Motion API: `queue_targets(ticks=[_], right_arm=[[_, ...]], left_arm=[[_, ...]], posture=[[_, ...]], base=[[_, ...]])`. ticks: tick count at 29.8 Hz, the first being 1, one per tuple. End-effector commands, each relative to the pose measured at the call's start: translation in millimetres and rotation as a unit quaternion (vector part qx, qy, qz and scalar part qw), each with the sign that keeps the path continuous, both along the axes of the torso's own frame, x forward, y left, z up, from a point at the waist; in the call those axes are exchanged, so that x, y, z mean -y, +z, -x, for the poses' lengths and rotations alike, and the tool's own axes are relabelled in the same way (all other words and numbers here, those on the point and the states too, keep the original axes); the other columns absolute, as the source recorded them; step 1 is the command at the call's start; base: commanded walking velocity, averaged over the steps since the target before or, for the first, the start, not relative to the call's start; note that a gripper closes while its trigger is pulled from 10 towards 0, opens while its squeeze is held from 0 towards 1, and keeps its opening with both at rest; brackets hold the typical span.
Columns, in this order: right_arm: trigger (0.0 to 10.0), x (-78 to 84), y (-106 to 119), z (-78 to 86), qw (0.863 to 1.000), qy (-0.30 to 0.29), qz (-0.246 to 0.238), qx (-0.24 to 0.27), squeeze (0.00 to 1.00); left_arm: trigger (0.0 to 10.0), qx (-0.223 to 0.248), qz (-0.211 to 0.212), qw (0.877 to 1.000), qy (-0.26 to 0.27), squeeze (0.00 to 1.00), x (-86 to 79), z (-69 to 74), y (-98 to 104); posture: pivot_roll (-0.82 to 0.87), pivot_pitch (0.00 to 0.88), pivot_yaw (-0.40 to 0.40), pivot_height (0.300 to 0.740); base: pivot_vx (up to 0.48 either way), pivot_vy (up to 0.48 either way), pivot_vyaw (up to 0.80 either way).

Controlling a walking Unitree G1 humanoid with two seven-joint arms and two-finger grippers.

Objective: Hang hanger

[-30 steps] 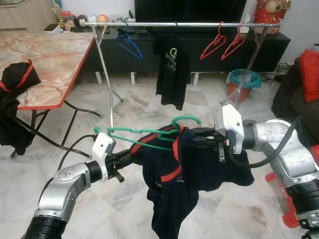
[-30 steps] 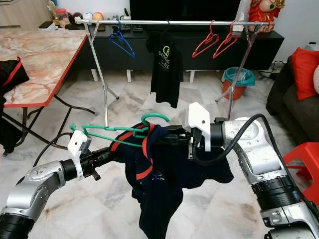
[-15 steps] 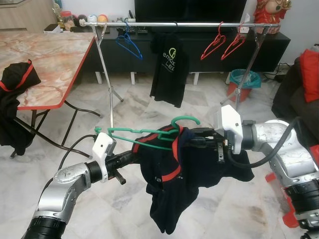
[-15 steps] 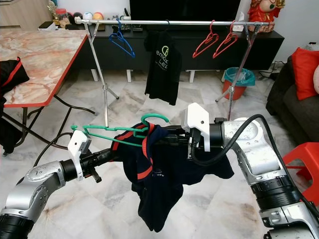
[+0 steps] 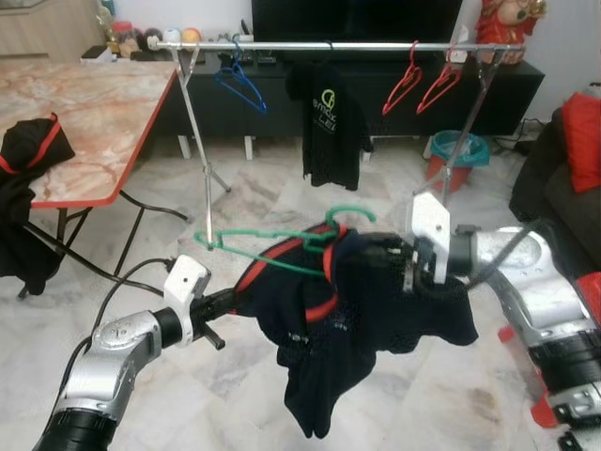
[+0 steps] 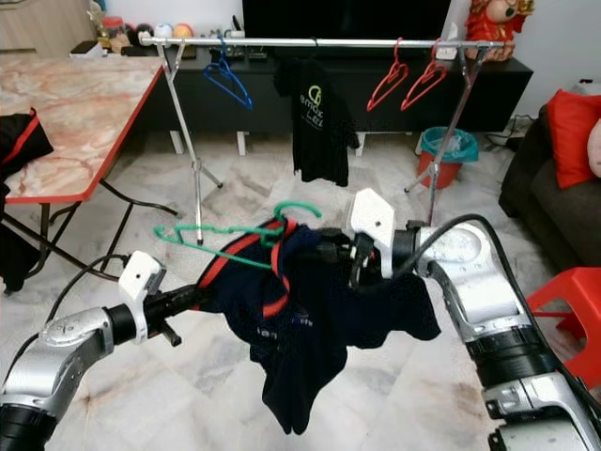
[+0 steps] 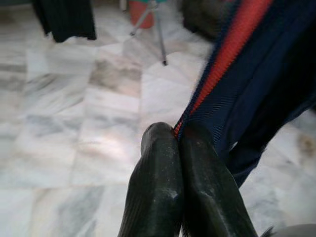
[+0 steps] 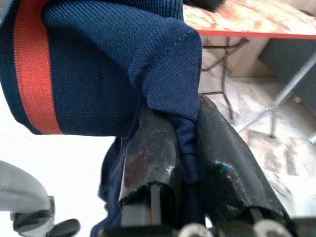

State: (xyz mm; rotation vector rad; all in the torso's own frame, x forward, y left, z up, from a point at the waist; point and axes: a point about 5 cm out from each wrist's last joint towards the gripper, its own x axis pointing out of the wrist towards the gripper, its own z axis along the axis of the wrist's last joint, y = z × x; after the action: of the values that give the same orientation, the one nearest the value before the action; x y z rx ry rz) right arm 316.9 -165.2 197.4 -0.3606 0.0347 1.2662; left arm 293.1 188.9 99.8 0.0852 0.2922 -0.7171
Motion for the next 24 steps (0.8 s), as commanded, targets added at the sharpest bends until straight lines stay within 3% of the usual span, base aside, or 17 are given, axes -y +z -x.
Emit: queue_targets(ticks=[1,10,16,22,24], right_arm=[[10.0,10.9,16,8.4,0.999,0.023,-0.009,0.027,0.0],[10.0,23.2,13,24.5,0.996,0.087,0.003,-0.01,0.0],[10.0,42.9,2,29.4,0.988,0.091,0.12,-0.022,0.0],[10.0,48.2,-1,31.5,0.981,0.097,0.165,-0.026,0.0],[10.0,51.3,-5,31.9,0.975,0.096,0.199,-0.028,0.0]], left_arm=[[10.0,-0.02,-0.035,0.998,0.04,0.0,-18.6,1.3,-9],[10.0,-0.019,-0.053,0.997,0.059,0.0,-23.9,-0.9,-13],[10.0,-0.02,-0.064,0.995,0.072,0.0,-27.2,-2.8,-15],[10.0,-0.019,-0.069,0.994,0.081,0.0,-28.9,-3.9,-16],[10.0,-0.016,-0.072,0.994,0.086,0.0,-29.0,-5.1,-16]], posture=[[-0.06,0.0,-0.021,0.74],[-0.07,0.0,-0.02,0.74],[-0.07,0.0,-0.019,0.74],[-0.07,0.0,-0.018,0.74],[-0.07,0.0,-0.018,0.74]], base=[[0.0,0.0,0.0],[0.0,0.0,0.0],[0.0,0.0,0.0],[0.0,0.0,0.0],[0.0,0.0,0.0]])
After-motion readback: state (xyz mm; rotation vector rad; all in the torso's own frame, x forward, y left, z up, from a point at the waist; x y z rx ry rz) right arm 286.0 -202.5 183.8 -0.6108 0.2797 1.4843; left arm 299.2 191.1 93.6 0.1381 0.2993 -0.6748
